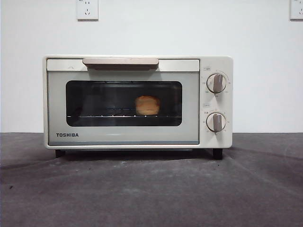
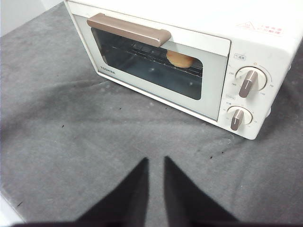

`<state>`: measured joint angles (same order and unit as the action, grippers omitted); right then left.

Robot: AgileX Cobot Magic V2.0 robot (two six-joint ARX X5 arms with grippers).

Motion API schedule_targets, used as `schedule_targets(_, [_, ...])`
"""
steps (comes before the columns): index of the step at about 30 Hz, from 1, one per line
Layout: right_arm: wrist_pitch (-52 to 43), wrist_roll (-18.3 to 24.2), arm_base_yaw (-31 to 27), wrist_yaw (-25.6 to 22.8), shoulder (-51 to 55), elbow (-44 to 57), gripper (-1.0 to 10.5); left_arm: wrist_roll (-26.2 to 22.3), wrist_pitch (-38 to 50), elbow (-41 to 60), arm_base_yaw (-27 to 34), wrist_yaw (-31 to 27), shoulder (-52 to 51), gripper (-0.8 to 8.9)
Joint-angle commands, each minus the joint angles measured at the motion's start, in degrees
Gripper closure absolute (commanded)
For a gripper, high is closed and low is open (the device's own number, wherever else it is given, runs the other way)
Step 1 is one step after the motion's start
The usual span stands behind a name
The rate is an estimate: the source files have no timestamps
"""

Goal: The left arm flap open the oven, the right arm pick bread and place it into oven, the left arm flap close the oven

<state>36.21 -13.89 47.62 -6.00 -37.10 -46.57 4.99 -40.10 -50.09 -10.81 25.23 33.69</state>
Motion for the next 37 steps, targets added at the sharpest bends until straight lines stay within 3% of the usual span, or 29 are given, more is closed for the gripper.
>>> schedule_targets(1, [-0.6,-0.3,0.6,-0.1,-0.3,-0.7,9.4,-1.0,0.7,-1.0,-0.2,-0.2,0.2,7.94])
schedule_targets(24, [-0.6,-0.6,0.6,-0.1,-0.2,-0.7,9.4,-1.0,0.7,-1.0,-0.2,-0.2,0.2,7.94])
schedule_targets(27, [-0.6,-0.6,0.6,-0.1,-0.2,-0.7,9.4,-9.4,1.7,-0.9,-0.1,-1.0,-1.6,7.94])
schedule_targets(31, [-0.6,-0.6,0.6,-0.1,-0.2,-0.7,9.4,-13.5,7.8,0.1,0.9,-7.4,-4.2,7.94])
schedule_targets(37, [-0.6,-0.6,0.6,-0.1,-0.2,-0.7,9.4,-13.9,22.4,7.7,6.0,-18.0,-9.9,7.94])
